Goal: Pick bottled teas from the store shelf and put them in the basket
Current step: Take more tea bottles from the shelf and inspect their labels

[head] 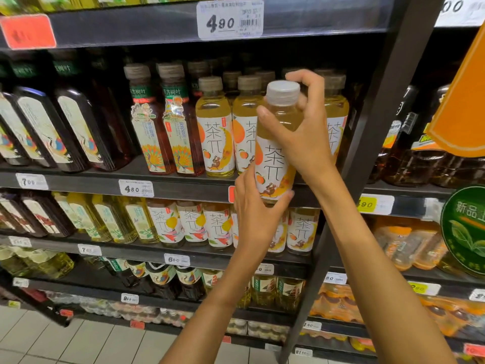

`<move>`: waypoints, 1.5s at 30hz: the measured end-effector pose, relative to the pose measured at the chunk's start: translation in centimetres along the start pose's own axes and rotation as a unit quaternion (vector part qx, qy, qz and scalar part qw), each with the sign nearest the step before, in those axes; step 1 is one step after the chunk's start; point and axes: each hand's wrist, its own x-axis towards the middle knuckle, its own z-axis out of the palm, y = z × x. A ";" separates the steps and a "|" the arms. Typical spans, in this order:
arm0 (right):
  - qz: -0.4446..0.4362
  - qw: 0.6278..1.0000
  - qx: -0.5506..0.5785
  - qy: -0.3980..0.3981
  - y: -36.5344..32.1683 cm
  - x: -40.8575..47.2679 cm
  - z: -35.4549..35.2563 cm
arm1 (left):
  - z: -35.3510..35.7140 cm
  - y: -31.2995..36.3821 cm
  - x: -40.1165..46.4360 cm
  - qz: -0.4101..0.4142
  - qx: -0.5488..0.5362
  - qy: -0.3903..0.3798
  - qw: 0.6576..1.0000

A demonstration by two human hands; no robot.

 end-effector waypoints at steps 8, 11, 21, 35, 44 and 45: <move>-0.011 0.998 -0.059 0.017 2.6 0.8 0.4 | 2.4 -0.9 1.6 -0.011 0.012 0.047 0.999; -0.002 0.992 -0.123 0.033 3.4 1.1 0.8 | 2.5 -1.1 2.0 -0.006 -0.005 0.049 0.999; -0.039 0.972 -0.230 0.038 4.3 0.3 0.4 | 3.5 -0.6 2.8 0.029 0.070 0.116 0.990; -0.069 0.930 -0.361 0.022 3.8 -0.4 -1.0 | 4.2 -0.9 3.6 0.064 0.152 0.133 0.977; 0.003 0.888 -0.444 0.118 4.9 2.5 -2.3 | 3.9 -0.6 3.8 0.109 0.104 0.099 0.984; 0.011 0.894 -0.430 0.125 4.8 2.5 -2.2 | 3.9 -0.5 3.9 0.109 0.107 0.098 0.983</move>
